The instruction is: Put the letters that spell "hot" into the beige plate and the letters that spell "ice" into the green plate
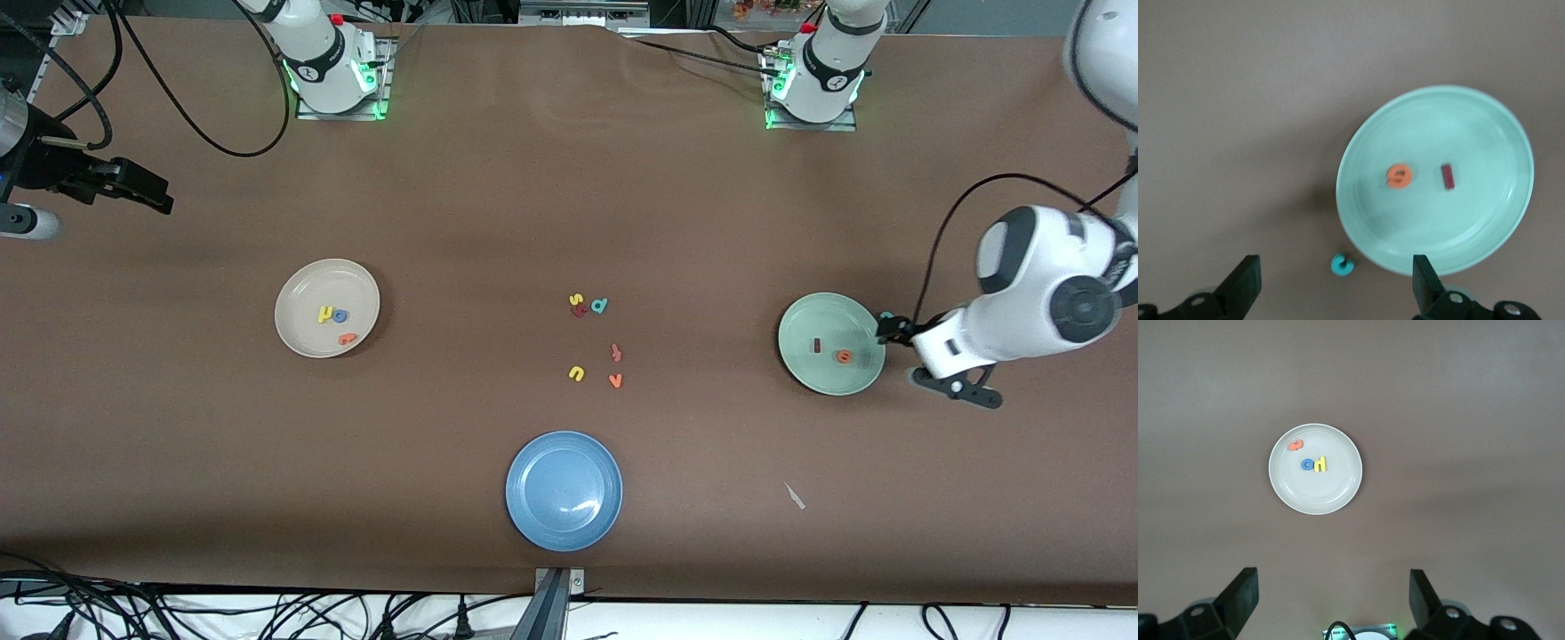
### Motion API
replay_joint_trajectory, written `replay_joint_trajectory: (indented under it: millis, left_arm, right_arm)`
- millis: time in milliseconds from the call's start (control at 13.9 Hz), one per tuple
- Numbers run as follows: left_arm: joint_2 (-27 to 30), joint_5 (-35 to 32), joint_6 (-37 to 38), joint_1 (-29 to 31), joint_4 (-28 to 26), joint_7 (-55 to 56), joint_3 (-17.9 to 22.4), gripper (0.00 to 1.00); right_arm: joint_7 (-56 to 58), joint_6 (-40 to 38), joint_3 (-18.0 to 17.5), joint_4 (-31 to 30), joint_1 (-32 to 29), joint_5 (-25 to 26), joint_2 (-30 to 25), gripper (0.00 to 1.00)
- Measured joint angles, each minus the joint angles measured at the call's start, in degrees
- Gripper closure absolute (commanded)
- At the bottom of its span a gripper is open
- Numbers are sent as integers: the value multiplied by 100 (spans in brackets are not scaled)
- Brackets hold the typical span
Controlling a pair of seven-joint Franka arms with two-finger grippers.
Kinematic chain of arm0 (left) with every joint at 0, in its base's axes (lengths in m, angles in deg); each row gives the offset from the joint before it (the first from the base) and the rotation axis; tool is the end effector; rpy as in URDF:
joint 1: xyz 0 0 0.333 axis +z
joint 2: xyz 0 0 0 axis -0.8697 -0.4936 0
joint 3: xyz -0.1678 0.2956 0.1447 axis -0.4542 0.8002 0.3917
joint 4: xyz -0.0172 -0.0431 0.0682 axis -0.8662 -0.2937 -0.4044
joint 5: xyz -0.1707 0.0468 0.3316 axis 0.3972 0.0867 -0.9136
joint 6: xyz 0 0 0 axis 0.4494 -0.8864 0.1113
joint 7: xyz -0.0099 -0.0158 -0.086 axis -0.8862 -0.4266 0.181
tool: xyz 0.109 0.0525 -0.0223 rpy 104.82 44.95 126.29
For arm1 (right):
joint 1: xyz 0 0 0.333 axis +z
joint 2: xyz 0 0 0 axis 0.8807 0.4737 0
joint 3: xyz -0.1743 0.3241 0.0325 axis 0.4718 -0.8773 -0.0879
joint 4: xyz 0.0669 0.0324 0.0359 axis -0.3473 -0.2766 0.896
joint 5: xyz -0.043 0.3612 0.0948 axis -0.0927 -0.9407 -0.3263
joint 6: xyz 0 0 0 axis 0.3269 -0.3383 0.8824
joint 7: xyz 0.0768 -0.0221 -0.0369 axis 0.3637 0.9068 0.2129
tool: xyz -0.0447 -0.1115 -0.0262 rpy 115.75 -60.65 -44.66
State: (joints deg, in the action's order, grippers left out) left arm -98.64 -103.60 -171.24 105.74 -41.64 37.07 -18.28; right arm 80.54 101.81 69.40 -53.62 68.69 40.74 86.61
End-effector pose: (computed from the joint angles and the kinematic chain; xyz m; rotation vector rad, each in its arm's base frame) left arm 0.6227 0.0931 0.3337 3.0248 -0.5956 -0.2564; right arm 0.5352 0.0138 0.6432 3.1000 -0.1737 -0.1685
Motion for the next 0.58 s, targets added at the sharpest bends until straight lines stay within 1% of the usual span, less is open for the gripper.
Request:
replay_joint_trajectory:
  millis: [144, 216, 288, 359, 431, 575]
  left_arm:
    - [1, 2, -207, 938, -532, -412, -692, 0]
    - [2, -10, -460, 1329, -881, -495, -1009, 0]
    - [3, -104, -803, 1625, -1267, -540, -1246, 0]
    - [2, -340, -1130, 1772, -1593, -556, -1351, 0]
    - [-2, -628, -1356, 1809, -1827, -557, -1370, 0]
    - [-47, -1012, -1506, 1808, -2045, -585, -1379, 0]
  right_arm:
    - [0, 0, 3, 0, 0, 0, 0, 0]
    - [0, 0, 9, 0, -1, 0, 0, 0]
    - [0, 0, 17, 0, -1, 0, 0, 0]
    - [0, 0, 22, 0, -1, 0, 0, 0]
    - [0, 0, 23, 0, -1, 0, 0, 0]
    - [0, 0, 24, 0, -1, 0, 0, 0]
